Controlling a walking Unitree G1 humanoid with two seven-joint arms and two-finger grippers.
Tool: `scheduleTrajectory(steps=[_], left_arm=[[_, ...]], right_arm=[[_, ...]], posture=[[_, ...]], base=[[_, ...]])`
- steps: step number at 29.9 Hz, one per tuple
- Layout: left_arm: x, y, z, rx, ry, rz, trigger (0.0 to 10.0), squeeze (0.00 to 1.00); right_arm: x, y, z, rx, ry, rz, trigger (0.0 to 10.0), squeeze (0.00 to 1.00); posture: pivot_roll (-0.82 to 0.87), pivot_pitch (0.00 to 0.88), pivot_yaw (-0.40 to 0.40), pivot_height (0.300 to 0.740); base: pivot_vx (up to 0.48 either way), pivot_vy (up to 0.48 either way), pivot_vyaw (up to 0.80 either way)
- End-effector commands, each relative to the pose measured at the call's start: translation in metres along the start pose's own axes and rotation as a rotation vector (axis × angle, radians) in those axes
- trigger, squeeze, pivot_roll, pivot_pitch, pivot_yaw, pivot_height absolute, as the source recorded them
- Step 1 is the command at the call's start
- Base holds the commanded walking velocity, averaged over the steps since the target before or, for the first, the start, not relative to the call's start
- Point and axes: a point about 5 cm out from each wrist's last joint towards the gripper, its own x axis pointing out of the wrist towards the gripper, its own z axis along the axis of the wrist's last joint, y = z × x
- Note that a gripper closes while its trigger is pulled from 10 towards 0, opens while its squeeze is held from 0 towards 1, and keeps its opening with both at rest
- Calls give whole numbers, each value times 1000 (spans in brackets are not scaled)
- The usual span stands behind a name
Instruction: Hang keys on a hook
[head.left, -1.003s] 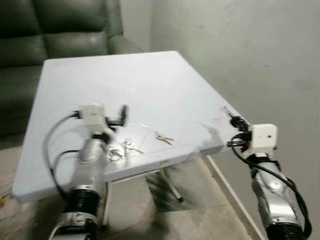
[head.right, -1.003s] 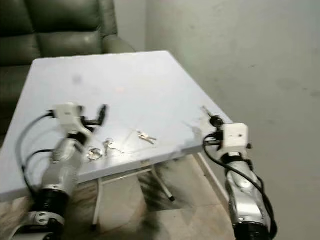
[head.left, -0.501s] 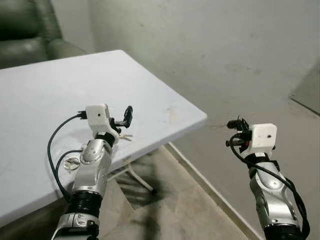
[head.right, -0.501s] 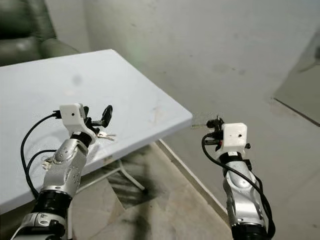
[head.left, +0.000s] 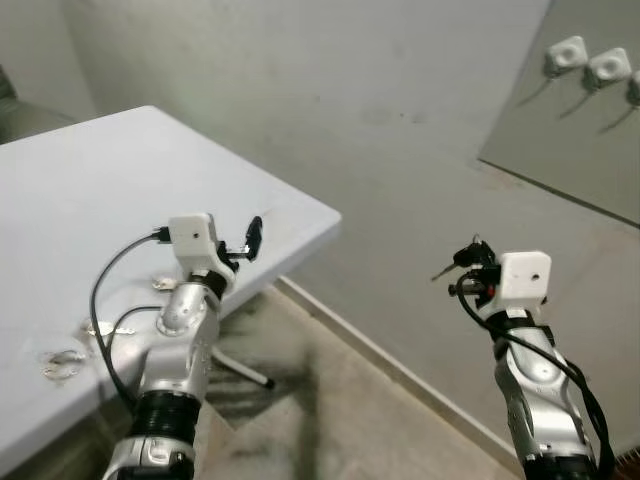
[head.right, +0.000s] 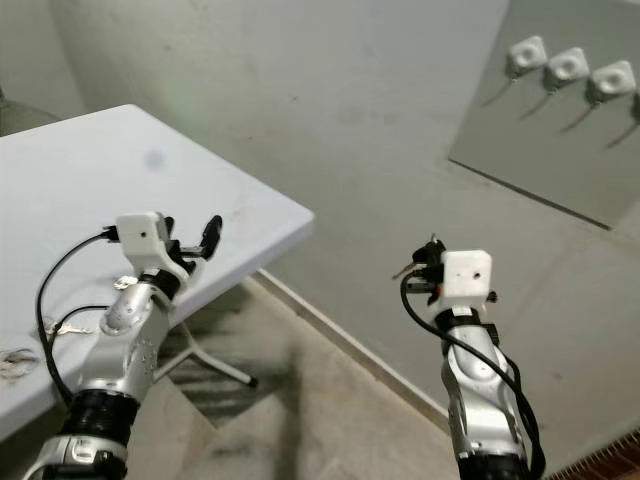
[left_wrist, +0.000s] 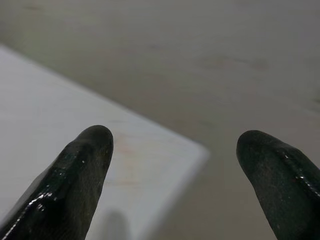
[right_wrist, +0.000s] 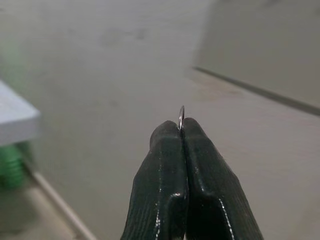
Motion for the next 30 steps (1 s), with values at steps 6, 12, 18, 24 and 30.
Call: scheduleTrajectory(steps=[6, 12, 18, 24, 30], left_arm=[[1, 2, 4, 27, 0, 0, 10000, 0], [0, 1, 3, 27, 4, 1, 10000, 0], [1, -1, 1, 17, 12, 5, 10000, 0], [0, -4, -1, 10, 25, 8, 10000, 0], [0, -4, -3, 0, 37, 13, 10000, 0]], right_arm=[[1, -1, 5, 0, -19, -8, 10000, 0], [1, -1, 5, 8, -17, -17, 10000, 0], [4, -3, 5, 58, 7, -95, 10000, 0], [3, -2, 2, 61, 34, -118, 10000, 0], [5, -6, 0, 98, 82, -155, 10000, 0]], posture=[[45, 0, -42, 740], [49, 0, -46, 740], [51, 0, -49, 740], [50, 0, -51, 740], [49, 0, -53, 740]], base=[[0, 0, -744], [0, 0, -736], [0, 0, -118], [0, 0, 0], [0, 0, 0]])
